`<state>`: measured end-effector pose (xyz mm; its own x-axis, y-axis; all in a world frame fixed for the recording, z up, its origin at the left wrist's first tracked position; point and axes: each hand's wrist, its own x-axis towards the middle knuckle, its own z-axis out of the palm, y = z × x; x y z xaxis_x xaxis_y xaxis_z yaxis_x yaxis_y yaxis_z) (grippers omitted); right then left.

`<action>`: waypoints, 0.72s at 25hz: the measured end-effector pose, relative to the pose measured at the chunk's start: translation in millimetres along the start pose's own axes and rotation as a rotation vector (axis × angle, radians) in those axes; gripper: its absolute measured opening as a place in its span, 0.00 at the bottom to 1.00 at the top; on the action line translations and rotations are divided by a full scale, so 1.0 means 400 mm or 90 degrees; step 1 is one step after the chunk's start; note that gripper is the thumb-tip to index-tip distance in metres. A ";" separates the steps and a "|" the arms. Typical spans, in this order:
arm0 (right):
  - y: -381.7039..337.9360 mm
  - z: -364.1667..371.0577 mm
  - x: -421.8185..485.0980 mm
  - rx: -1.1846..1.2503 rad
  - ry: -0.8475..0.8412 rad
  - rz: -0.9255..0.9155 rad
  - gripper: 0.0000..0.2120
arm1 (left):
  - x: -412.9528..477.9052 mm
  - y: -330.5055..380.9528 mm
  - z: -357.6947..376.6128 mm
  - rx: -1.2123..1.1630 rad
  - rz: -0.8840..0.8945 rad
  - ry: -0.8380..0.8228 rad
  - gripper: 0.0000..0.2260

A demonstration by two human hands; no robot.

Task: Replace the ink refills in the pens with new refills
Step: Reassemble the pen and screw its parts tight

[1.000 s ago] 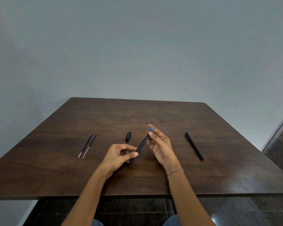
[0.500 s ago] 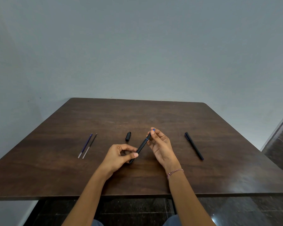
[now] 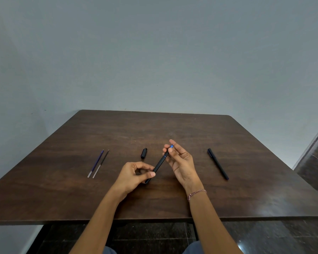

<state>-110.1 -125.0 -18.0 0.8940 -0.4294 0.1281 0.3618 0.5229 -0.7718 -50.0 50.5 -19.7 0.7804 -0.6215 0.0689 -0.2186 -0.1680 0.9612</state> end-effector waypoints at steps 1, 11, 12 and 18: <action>-0.001 0.001 0.000 -0.010 0.009 -0.002 0.16 | 0.000 0.000 0.000 0.002 0.002 -0.001 0.07; -0.003 0.005 -0.003 0.041 -0.042 0.030 0.15 | 0.002 -0.006 0.000 -0.022 0.003 0.011 0.07; -0.003 0.005 -0.004 0.042 -0.054 0.034 0.15 | 0.003 -0.007 0.000 -0.023 0.003 0.012 0.07; -0.004 0.006 -0.006 -0.013 -0.009 0.016 0.14 | 0.004 -0.011 -0.001 -0.011 0.009 0.004 0.07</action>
<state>-112.0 -123.0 -15.8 0.9066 -0.4056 0.1165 0.3333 0.5189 -0.7872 -47.5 50.4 -23.9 0.7813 -0.6184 0.0846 -0.2196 -0.1454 0.9647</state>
